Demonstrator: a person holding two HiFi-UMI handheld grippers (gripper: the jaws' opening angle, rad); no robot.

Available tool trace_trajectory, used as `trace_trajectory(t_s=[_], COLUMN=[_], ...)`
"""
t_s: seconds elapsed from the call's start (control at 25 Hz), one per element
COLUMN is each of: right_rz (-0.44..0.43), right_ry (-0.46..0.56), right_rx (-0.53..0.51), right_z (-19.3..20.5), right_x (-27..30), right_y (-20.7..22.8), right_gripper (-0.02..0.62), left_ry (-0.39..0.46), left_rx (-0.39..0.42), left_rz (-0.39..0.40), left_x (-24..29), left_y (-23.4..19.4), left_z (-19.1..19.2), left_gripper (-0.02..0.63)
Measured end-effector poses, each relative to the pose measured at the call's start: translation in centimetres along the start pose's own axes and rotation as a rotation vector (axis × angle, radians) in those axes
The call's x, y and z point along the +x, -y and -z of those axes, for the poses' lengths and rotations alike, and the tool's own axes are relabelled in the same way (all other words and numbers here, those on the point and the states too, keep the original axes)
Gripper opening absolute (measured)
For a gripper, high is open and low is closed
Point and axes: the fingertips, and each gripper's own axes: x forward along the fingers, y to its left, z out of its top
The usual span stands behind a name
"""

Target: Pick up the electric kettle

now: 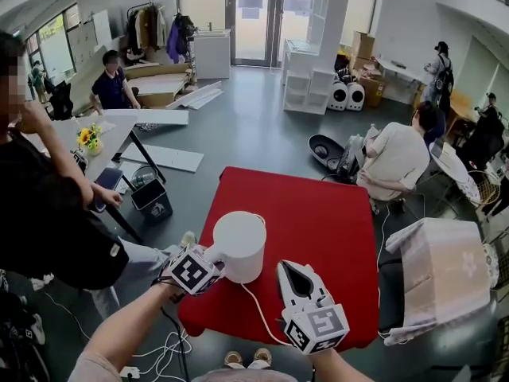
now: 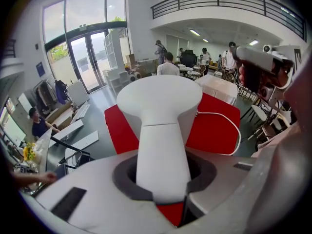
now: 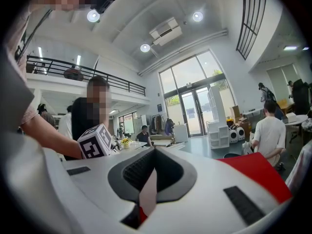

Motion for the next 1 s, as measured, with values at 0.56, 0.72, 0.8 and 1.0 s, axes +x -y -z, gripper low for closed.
trace_trajectory(t_s=[0.56,0.72,0.8,1.0], right_rz=[-0.028,-0.061,-0.076,-0.106], right_ry=[0.010,0.016,0.015,0.013], right_rx=[0.001,0.002,0.002,-0.011], right_z=[-0.9,-1.1,-1.0,-0.7], right_x=[-0.7,-1.7,-2.2,-3.8], right_y=[-0.9,-1.4,-1.8,-3.1], right_gripper=[0.020,0.020,0.020,0.020], left_ry=[0.087,0.085,0.085,0.076], left_rx=[-0.085,-0.112,-0.130,-0.140], left_rz=[-0.054,-0.086,-0.096,-0.117], left_x=[-4.2,-5.9,-6.8,-9.0], left_y=[0.4,1.5,2.2,4.1], left_z=[-0.6,0.1,0.7,2.4], left_gripper=[0.109,0.110,0.110,0.110])
